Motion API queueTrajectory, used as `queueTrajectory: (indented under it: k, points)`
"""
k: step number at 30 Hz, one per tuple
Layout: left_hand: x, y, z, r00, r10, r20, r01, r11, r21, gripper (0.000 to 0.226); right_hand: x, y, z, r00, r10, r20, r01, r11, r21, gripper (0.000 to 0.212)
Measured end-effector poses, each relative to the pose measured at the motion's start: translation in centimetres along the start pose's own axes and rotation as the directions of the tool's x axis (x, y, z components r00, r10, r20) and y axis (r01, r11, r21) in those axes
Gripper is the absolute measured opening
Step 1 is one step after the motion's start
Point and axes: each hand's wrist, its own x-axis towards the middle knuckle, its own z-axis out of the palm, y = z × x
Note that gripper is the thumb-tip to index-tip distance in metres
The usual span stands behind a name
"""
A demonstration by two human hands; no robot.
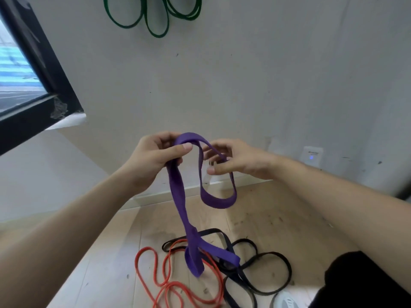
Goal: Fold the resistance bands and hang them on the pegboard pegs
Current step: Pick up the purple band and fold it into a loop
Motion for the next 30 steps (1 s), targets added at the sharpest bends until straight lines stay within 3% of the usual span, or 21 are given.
queueTrajectory:
  k: [4, 7, 13, 20, 26, 30]
  points:
    - [-0.2, -0.8, 0.1, 0.998, 0.022, 0.055, -0.025, 0.998, 0.056, 0.038, 0.6, -1.4, 1.1, 0.995, -0.099, -0.013, 0.099, 0.987, 0.127, 0.040]
    - [-0.3, -1.3, -0.2, 0.999, 0.017, 0.050, -0.021, 0.996, 0.085, 0.037, 0.7, -1.4, 1.7, 0.991, -0.132, -0.023, 0.133, 0.990, 0.050, 0.029]
    - [-0.8, -1.7, -0.2, 0.998, -0.003, 0.059, -0.006, 0.987, 0.158, 0.043, 0.4, -1.8, 1.5, 0.992, -0.123, -0.042, 0.122, 0.992, -0.014, 0.026]
    - [-0.2, -3.6, 0.7, 0.997, -0.051, 0.058, 0.031, 0.955, 0.296, 0.020, 0.3, -2.4, 1.6, 0.984, -0.152, -0.090, 0.147, 0.987, -0.064, 0.019]
    - [-0.3, -4.6, 1.0, 0.997, -0.056, 0.056, 0.031, 0.927, 0.375, 0.013, -0.1, -2.8, 0.8, 0.958, -0.167, -0.231, 0.181, 0.983, 0.041, 0.020]
    - [-0.2, -5.5, 1.2, 0.994, -0.087, 0.066, 0.050, 0.899, 0.435, 0.018, -0.4, -3.0, 0.5, 0.933, -0.187, -0.307, 0.202, 0.979, 0.015, 0.019]
